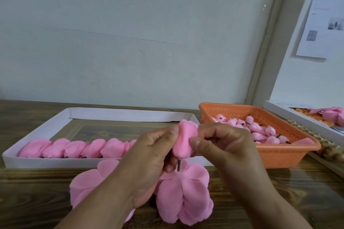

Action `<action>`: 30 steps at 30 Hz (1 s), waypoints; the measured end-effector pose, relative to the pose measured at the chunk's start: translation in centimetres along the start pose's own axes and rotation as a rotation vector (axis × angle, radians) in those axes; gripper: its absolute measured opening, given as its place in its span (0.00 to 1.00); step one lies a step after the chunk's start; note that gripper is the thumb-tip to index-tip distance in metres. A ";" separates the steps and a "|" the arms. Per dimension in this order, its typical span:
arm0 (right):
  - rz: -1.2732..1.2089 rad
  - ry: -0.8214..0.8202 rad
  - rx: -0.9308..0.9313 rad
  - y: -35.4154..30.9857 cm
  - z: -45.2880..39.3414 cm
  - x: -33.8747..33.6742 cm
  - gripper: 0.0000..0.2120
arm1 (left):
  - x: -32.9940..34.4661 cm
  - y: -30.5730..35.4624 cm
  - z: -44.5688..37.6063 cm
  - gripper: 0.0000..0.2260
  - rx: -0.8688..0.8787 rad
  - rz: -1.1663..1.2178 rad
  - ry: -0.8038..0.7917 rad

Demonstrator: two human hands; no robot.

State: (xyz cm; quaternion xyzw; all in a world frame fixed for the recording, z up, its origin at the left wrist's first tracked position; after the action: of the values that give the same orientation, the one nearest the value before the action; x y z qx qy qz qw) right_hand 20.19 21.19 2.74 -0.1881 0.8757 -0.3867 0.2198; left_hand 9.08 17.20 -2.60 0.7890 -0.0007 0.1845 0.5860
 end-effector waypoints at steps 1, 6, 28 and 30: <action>0.043 0.024 -0.028 -0.2 0.1 0.0 0.03 | -0.1 -0.1 0.0 0.21 -0.007 0.012 0.023; 0.243 0.103 -0.138 -1.3 0.4 0.0 0.03 | -0.8 -0.1 0.1 0.13 0.007 -0.014 0.120; -0.214 -0.002 0.089 0.4 -0.2 0.0 0.05 | 1.5 -0.3 0.5 0.17 -0.097 0.297 -0.062; -0.109 0.063 0.072 0.2 0.0 -0.5 0.04 | 1.4 -0.1 0.5 0.13 -0.064 0.243 -0.063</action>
State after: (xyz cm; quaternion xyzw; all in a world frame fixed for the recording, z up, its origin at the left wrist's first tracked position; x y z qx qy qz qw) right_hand 20.57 21.61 2.70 -0.2153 0.8562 -0.4349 0.1775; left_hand 10.56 17.10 -2.35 0.7694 -0.1207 0.2289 0.5839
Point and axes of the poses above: each hand's wrist, its own z-axis away from the middle knuckle, its own x-axis out of the palm, y = z × x, the point moved 10 cm from there along -z, towards the middle knuckle, and after that the axes turned 4 degrees about z, right-handed, at the moved point
